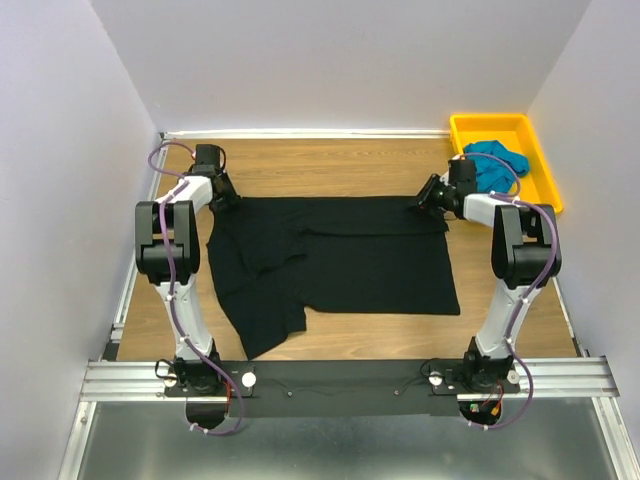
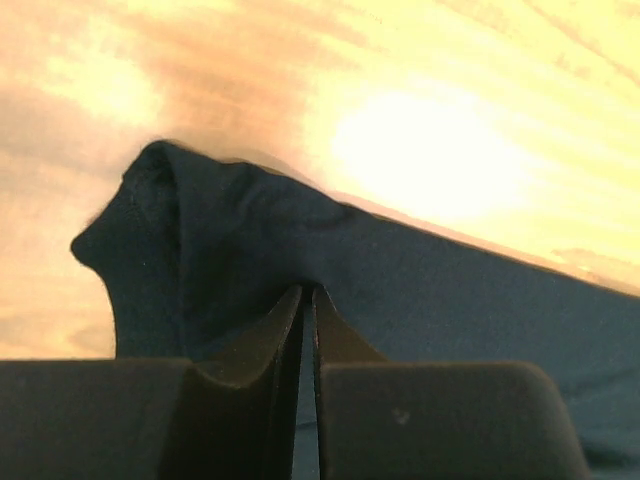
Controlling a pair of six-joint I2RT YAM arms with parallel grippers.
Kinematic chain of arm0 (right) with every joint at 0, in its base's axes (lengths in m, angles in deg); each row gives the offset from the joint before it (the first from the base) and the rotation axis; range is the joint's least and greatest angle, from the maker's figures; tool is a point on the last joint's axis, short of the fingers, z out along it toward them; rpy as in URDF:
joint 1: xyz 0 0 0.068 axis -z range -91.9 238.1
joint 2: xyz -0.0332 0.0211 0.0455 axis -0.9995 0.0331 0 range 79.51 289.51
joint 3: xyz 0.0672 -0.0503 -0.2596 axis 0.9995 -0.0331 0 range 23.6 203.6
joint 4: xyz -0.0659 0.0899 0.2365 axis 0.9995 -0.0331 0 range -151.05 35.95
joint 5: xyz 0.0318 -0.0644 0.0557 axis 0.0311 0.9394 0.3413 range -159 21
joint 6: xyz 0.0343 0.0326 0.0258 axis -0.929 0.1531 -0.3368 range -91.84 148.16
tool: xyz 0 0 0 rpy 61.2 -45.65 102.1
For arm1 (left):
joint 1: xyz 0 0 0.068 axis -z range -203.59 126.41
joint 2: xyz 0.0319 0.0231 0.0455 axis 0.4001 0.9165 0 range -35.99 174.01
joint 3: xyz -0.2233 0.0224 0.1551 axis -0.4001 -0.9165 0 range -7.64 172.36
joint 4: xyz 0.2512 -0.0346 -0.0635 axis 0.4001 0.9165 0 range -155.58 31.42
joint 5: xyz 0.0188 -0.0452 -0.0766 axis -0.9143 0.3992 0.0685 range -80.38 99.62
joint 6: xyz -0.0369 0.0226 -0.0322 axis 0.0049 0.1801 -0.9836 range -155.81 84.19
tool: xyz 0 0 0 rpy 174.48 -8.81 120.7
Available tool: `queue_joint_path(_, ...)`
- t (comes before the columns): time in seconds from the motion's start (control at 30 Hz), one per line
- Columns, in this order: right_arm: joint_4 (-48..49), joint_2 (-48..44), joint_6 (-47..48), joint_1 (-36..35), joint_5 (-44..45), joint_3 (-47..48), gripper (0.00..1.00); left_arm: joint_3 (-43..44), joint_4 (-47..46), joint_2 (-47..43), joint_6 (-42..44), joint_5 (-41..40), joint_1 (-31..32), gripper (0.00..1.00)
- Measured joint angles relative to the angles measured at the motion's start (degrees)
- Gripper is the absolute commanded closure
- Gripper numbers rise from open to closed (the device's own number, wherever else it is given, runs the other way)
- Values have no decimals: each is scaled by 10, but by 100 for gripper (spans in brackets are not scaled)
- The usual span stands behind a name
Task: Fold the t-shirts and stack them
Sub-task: Fold the tshirt
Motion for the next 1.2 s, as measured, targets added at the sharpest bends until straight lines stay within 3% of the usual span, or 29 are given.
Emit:
queue_joint_path(0.33, -4, 120, 10, 5, 21, 173, 59, 158, 17, 108, -9, 20, 0, 82)
queue_joint_path(0.5, -35, 196, 45, 13, 20, 304, 53, 227, 25, 149, -13, 44, 1, 59)
queue_joint_path(0.6, -55, 199, 58, 17, 11, 320, 47, 233, 30, 143, -6, 55, 5, 46)
queue_joint_path(0.77, -79, 159, 62, 2, -12, 286, 46, 113, 22, 30, -1, 51, 18, 41)
queue_joint_path(0.93, -89, 79, 51, -88, -39, 227, 46, -52, 14, -135, -1, 48, 54, 43)
queue_joint_path(1.07, -56, 51, 10, -186, -77, 194, 47, -152, 8, -198, 0, 53, 80, 48)
queue_joint_path(1.2, -33, 64, -34, -242, -104, 179, 48, -224, 10, -205, 0, 54, 91, 51)
